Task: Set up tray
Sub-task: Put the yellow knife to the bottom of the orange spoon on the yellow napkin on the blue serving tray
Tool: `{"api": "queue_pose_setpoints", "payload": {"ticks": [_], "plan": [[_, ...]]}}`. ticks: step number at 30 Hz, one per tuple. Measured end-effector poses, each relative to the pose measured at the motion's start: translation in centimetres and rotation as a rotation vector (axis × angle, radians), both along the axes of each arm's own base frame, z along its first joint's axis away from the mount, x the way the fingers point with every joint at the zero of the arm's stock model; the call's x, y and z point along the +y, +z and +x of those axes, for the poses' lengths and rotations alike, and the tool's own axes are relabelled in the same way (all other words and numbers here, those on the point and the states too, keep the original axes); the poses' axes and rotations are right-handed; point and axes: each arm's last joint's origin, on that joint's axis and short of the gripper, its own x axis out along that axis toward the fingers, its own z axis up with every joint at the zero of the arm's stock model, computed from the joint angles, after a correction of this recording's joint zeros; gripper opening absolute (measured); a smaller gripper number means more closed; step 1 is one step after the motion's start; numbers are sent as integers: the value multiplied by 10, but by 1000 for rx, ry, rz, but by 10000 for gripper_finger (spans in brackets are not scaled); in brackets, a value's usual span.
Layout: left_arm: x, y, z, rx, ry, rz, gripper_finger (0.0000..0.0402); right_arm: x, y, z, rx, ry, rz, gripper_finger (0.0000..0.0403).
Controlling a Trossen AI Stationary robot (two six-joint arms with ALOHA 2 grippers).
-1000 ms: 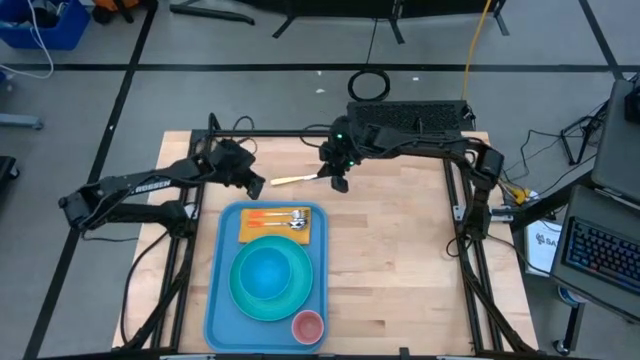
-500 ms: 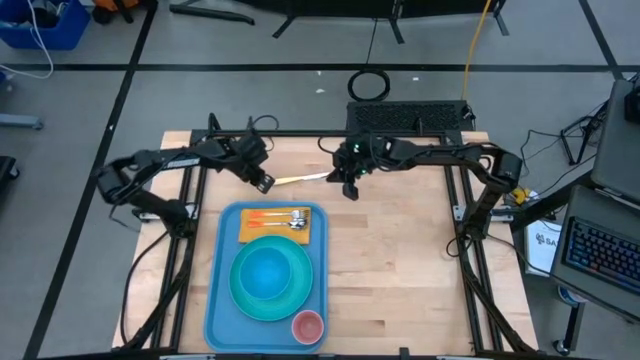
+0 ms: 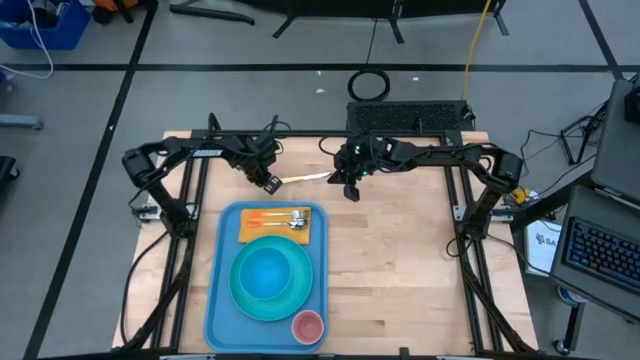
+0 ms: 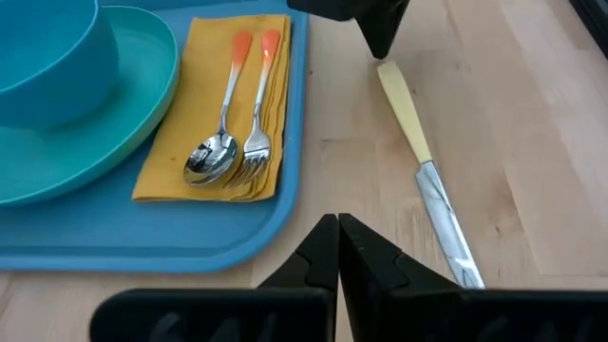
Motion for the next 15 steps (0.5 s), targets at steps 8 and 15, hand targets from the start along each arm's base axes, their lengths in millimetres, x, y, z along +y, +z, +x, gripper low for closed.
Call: {"api": "queue_pose_setpoints", "payload": {"ticks": [8,15], "plan": [[4,0,6,-25,-14,20,0,0,0,0,-1,4,-6,1],[1,6,29,-279,-110,-3,0,0,0,0,-2,9,-12,1]]}}
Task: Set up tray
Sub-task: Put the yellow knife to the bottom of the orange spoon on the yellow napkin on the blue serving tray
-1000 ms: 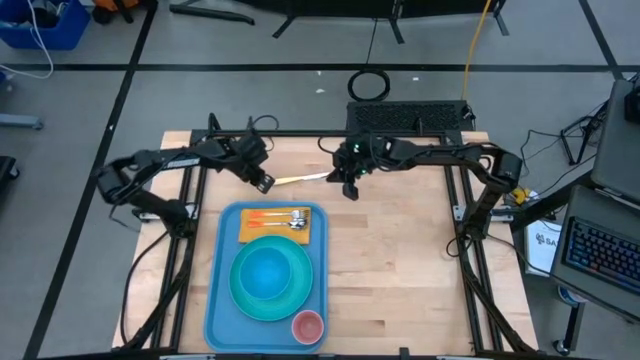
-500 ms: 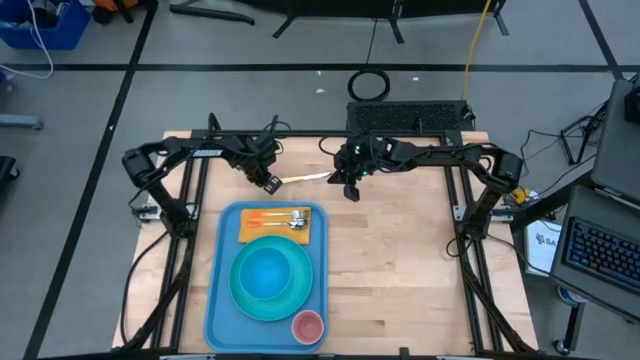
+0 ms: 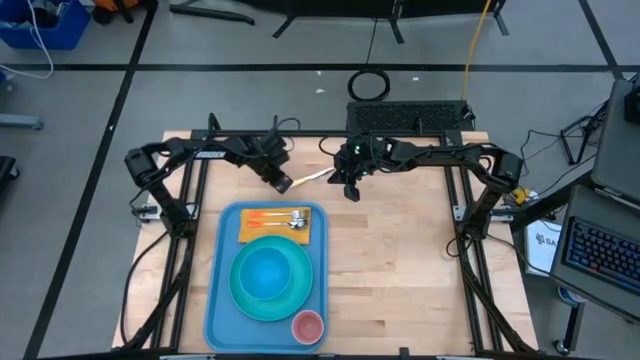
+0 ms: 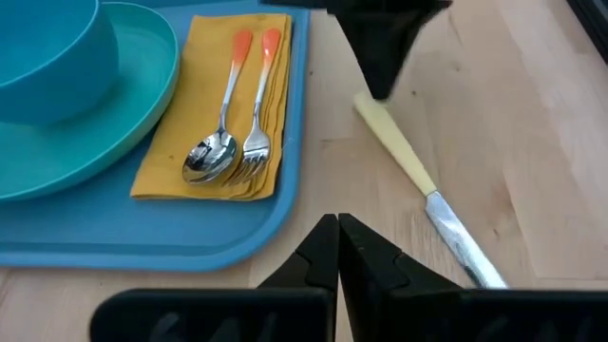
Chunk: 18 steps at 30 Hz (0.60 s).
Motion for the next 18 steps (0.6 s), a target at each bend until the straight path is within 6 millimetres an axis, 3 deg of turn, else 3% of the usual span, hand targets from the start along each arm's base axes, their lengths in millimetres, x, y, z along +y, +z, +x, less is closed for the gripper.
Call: {"api": "queue_pose_setpoints", "payload": {"ticks": [7,11,18], "plan": [[-7,2,6,21,-27,29,1,0,0,0,0,-9,12,0],[-13,4,-5,144,-24,41,1,0,-5,-1,-23,-9,2,0],[-21,3,-9,153,-161,-34,1,0,-7,-2,-46,-12,-7,0]]}}
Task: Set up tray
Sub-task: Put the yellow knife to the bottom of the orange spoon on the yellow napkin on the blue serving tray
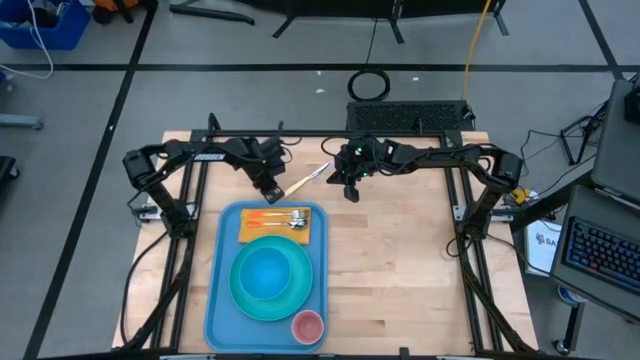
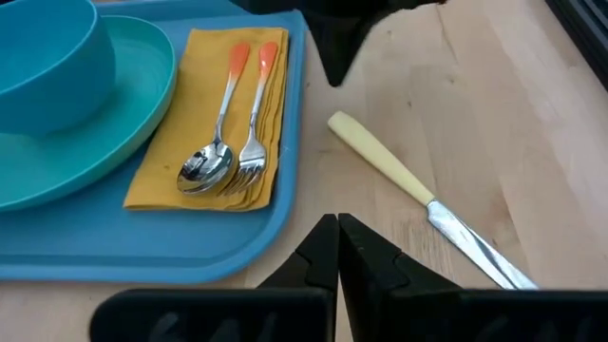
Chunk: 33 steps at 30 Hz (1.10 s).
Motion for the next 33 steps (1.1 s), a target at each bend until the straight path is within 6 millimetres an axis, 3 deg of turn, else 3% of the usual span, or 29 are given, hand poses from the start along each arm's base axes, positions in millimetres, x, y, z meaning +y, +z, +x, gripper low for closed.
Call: {"api": "queue_pose_setpoints", "payload": {"ticks": [12,22,29,33], "plan": [[0,-1,9,-101,-53,-8,1,0,0,0,-5,0,-2,0],[10,-29,24,-102,-59,-7,1,0,0,0,-6,0,-2,0],[26,-4,47,-230,-38,153,1,0,0,0,-6,0,-2,0],[31,7,56,-275,-37,154,2,0,0,0,-5,-2,0,0]]}}
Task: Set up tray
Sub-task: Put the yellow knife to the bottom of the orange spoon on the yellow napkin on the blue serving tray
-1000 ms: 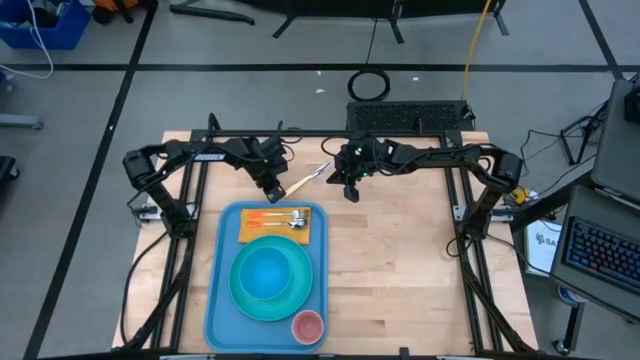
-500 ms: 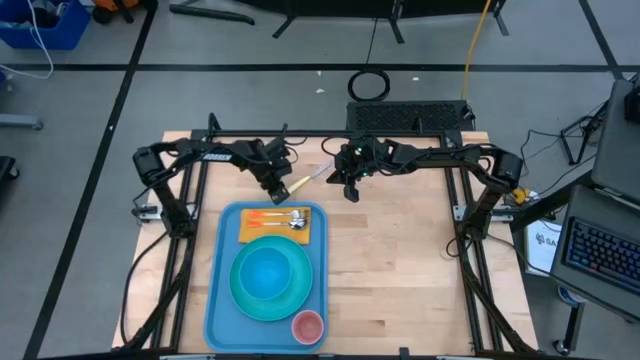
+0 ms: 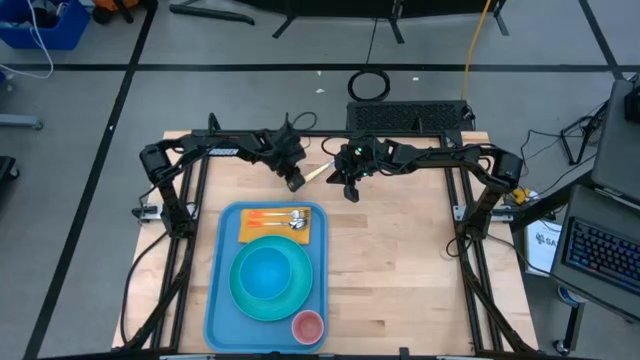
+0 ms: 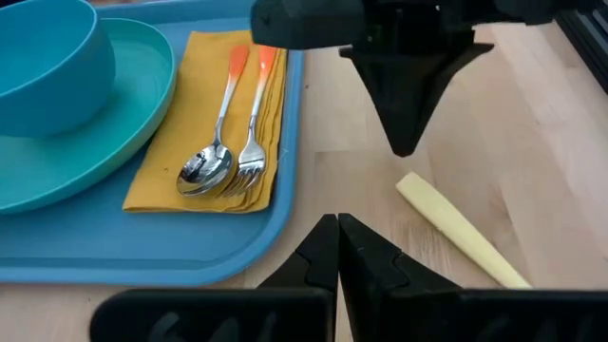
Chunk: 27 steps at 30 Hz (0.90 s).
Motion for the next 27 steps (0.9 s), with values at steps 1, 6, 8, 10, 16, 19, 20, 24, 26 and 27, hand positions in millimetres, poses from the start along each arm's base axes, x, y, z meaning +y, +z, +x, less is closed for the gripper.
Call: {"api": "queue_pose_setpoints", "payload": {"ticks": [1,6,8,10,16,19,20,24,26,27], "plan": [[-1,2,2,-1,-2,5,2,0,0,0,1,-2,3,0],[-4,3,3,23,-4,-6,5,0,-1,0,7,-2,7,0],[-7,3,2,40,-15,-11,7,0,-1,0,8,-2,7,0],[-11,2,3,51,-44,1,3,0,-1,0,7,1,3,0],[-21,2,9,65,-94,33,7,-3,-1,-1,23,-50,-48,0],[-27,3,11,25,-106,74,3,-9,-2,-3,58,-174,-108,0],[-29,5,9,8,-102,89,3,-11,-1,-3,65,-216,-122,0],[-40,16,-7,-105,-90,151,3,-16,2,-2,36,-316,-129,0],[-45,26,-18,-196,-53,175,3,-17,4,-1,11,-326,-108,0],[-48,31,-24,-248,-42,194,4,-16,4,-1,5,-312,-101,0]]}}
